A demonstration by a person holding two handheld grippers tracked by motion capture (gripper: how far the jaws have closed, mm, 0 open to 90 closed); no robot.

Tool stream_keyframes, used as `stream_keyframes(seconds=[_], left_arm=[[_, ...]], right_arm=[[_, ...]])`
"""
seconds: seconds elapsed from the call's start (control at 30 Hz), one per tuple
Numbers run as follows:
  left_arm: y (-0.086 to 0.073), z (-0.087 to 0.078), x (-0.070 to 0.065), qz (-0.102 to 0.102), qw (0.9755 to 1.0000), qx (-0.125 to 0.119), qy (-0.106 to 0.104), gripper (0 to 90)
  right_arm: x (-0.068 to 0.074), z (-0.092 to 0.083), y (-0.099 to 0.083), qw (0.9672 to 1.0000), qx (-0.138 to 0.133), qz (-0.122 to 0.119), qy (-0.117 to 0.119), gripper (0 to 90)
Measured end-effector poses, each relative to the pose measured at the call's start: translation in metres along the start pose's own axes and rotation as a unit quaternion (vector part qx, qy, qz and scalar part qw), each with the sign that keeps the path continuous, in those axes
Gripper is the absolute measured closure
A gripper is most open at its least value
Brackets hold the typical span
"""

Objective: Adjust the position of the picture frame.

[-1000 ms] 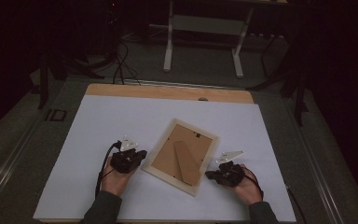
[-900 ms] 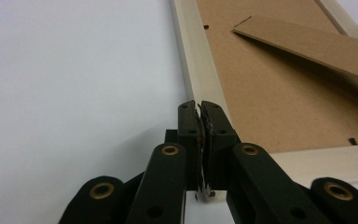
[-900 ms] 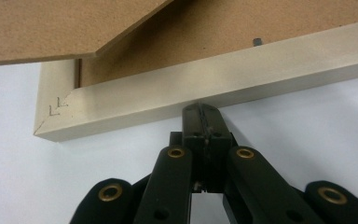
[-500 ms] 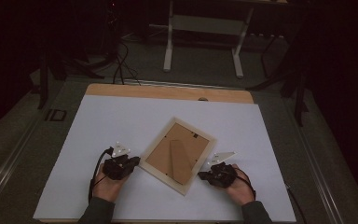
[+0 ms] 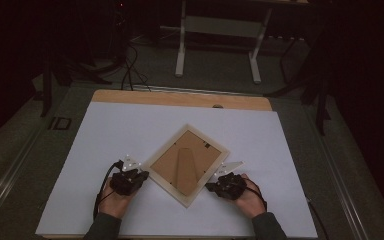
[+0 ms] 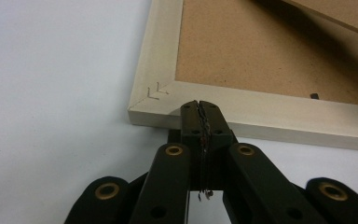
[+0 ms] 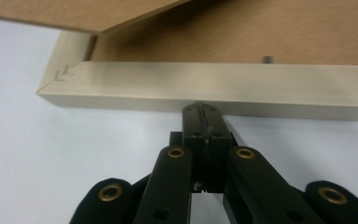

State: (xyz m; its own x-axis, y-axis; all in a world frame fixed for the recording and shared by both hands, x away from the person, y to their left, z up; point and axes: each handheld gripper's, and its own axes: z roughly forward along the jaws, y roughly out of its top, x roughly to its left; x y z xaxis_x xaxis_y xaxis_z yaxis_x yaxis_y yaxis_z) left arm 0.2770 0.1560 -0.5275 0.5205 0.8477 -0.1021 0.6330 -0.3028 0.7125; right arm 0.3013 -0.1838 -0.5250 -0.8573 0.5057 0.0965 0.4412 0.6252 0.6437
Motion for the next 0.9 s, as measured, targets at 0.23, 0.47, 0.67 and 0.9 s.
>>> stream_keyframes(seconds=[0.23,0.47,0.67,0.9], left_arm=[[-0.001,0.0,-0.002,0.0,1.0,0.004,0.002,90.0],[-0.003,0.0,-0.007,0.0,1.0,0.006,-0.007,90.0],[-0.005,-0.001,-0.01,-0.006,0.9996,0.013,-0.024,90.0],[-0.007,0.002,-0.011,-0.004,0.9994,0.023,-0.024,90.0]], right_arm=[[-0.025,-0.015,0.003,0.9968,-0.045,0.031,-0.059,90.0],[-0.054,-0.022,0.011,0.9877,-0.09,0.086,-0.094,90.0],[-0.073,-0.019,0.02,0.9814,-0.099,0.104,-0.127,90.0],[-0.097,-0.012,0.024,0.9736,-0.099,0.142,-0.148,89.9]])
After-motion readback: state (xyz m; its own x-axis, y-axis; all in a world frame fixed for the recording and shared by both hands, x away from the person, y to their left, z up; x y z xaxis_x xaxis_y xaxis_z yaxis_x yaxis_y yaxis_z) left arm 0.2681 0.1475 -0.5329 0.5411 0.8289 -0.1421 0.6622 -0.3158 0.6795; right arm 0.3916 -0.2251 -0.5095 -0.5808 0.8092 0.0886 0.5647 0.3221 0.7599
